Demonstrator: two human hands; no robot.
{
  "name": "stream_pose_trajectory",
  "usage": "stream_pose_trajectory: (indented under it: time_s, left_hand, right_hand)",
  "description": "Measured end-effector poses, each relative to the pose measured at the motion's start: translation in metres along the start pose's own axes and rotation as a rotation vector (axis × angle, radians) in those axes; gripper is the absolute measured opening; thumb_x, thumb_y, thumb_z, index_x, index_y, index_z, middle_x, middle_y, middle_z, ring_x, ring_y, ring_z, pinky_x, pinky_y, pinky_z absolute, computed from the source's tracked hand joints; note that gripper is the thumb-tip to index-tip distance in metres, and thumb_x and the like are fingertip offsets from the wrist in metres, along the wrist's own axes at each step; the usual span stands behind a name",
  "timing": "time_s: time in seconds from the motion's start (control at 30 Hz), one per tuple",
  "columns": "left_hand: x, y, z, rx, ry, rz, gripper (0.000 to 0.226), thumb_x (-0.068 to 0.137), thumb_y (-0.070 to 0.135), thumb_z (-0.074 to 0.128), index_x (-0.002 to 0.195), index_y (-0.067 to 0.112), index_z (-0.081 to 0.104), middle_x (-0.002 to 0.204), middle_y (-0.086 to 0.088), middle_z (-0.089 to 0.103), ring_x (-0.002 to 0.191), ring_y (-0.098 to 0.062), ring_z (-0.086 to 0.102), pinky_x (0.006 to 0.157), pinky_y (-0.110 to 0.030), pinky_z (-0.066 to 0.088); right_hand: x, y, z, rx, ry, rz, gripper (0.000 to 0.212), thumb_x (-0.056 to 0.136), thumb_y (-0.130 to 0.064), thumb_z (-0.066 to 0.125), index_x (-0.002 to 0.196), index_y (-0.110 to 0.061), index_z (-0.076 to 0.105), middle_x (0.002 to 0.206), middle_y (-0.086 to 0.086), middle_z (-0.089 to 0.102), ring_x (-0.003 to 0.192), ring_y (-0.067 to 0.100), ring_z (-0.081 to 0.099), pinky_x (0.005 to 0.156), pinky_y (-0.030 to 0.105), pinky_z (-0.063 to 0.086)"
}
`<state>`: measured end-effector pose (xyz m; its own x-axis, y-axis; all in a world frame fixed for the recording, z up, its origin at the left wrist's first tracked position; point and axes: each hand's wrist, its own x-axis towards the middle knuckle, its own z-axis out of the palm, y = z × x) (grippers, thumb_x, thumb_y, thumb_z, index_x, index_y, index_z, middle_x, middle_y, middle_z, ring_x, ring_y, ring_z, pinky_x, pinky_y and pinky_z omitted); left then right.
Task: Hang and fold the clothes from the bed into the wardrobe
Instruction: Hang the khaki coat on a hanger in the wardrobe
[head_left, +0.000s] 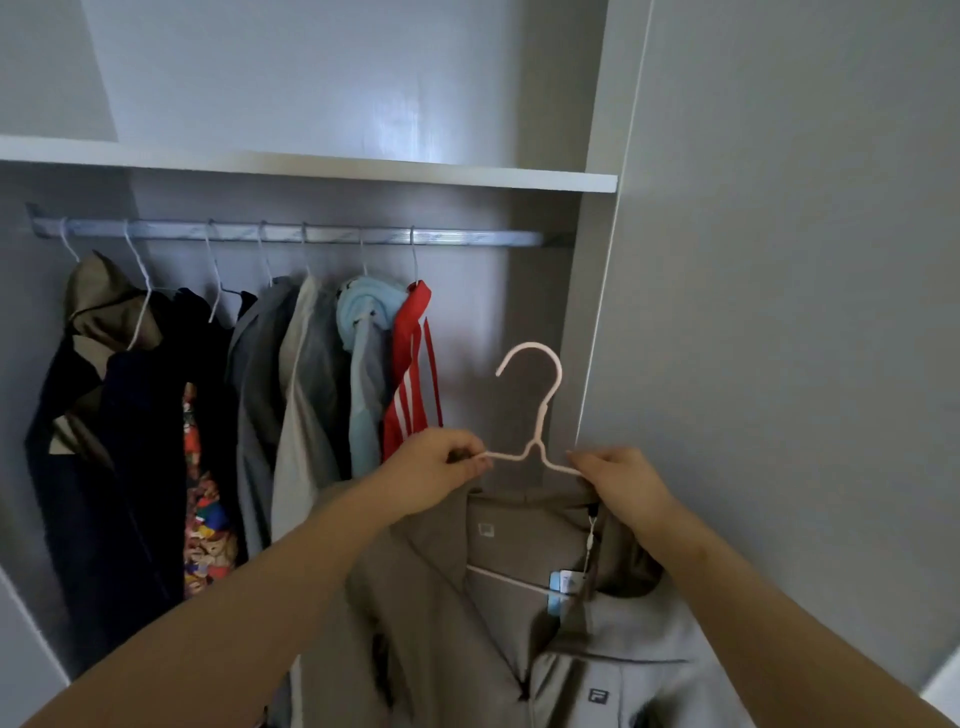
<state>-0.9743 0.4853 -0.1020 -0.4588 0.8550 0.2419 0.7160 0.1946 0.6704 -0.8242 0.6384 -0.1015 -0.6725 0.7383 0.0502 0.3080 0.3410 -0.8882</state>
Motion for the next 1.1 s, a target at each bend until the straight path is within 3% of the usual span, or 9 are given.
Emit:
stream_pose_trajectory:
  time_s: [0.17,0.23,0.4,0.53,0.6,0.7,0.87,0.97,1.1]
  left_hand:
    - [0.03,0.031,0.029,-0.079,0.034,0.154,0.016,0.087,0.007,0.06,0.095,0.019,0.067,0.086,0.014,0.061,0.087,-0.005,0.059,0.081,-0.014,0.046]
    - [0.039,0.038,0.039,-0.083,0.016,0.156,0.019,0.086,0.009,0.061,0.104,0.017,0.066,0.093,0.012,0.061,0.091,-0.004,0.058,0.082,-0.01,0.043]
    - [0.051,0.03,0.055,-0.131,0.087,-0.033,0.024,0.09,0.015,0.058,0.114,0.016,0.061,0.112,0.004,0.062,0.1,-0.005,0.054,0.085,-0.015,0.038]
    - [0.062,0.017,0.057,-0.154,0.096,-0.185,0.021,0.094,0.016,0.051,0.113,0.019,0.059,0.114,0.002,0.06,0.099,-0.006,0.052,0.081,-0.018,0.039]
    - [0.065,0.014,0.056,-0.15,0.125,-0.207,0.019,0.095,0.016,0.049,0.111,0.019,0.06,0.113,0.002,0.06,0.098,-0.006,0.052,0.076,-0.014,0.039]
    - [0.073,0.011,0.047,-0.166,0.177,-0.226,0.022,0.096,0.014,0.047,0.113,0.015,0.061,0.114,0.0,0.06,0.105,-0.011,0.053,0.084,-0.017,0.038]
    - [0.086,0.0,0.021,-0.126,0.294,-0.242,0.019,0.095,0.015,0.047,0.104,0.017,0.064,0.102,0.007,0.057,0.095,-0.007,0.051,0.08,-0.018,0.038]
    - [0.1,-0.016,0.0,-0.12,0.37,-0.23,0.018,0.094,0.012,0.048,0.095,0.022,0.063,0.094,0.01,0.059,0.083,0.0,0.052,0.063,-0.003,0.037]
    - [0.138,-0.033,-0.04,-0.13,0.415,-0.216,0.017,0.093,0.014,0.05,0.09,0.025,0.062,0.093,0.01,0.059,0.086,-0.003,0.053,0.068,-0.008,0.039]
  right_hand:
    - [-0.002,0.009,-0.023,0.063,0.098,0.067,0.034,0.09,-0.019,0.058,0.075,0.011,0.067,0.065,0.022,0.056,0.062,0.017,0.05,0.05,0.02,0.036]
    - [-0.002,0.013,-0.03,0.097,0.108,0.095,0.032,0.089,-0.015,0.058,0.063,0.001,0.065,0.061,0.013,0.056,0.058,0.016,0.049,0.044,0.014,0.035]
    - [-0.002,0.02,-0.036,0.322,0.059,0.219,0.018,0.089,-0.013,0.058,0.075,-0.004,0.066,0.066,0.013,0.06,0.054,0.019,0.055,0.041,0.015,0.042]
    - [0.009,0.025,-0.027,0.389,0.024,0.265,0.02,0.094,-0.013,0.051,0.091,0.0,0.067,0.082,0.017,0.064,0.074,0.028,0.059,0.067,0.031,0.047]
    - [0.016,0.024,-0.019,0.407,-0.009,0.25,0.021,0.094,-0.012,0.051,0.079,-0.005,0.065,0.072,0.013,0.062,0.064,0.024,0.057,0.058,0.027,0.045]
    - [0.031,0.013,-0.008,0.434,-0.034,0.273,0.026,0.094,-0.013,0.049,0.071,-0.009,0.059,0.065,0.011,0.059,0.057,0.021,0.055,0.05,0.023,0.042]
    - [0.071,-0.015,0.012,0.418,-0.112,0.307,0.018,0.094,-0.008,0.046,0.086,0.0,0.061,0.086,0.02,0.06,0.08,0.029,0.058,0.078,0.037,0.049]
    - [0.101,-0.028,0.023,0.429,-0.117,0.295,0.027,0.093,-0.006,0.04,0.068,-0.005,0.051,0.07,0.014,0.05,0.063,0.025,0.048,0.064,0.031,0.041]
    - [0.145,-0.058,0.037,0.429,-0.058,0.205,0.03,0.092,-0.005,0.039,0.063,-0.01,0.045,0.065,0.007,0.044,0.057,0.019,0.041,0.055,0.026,0.033]
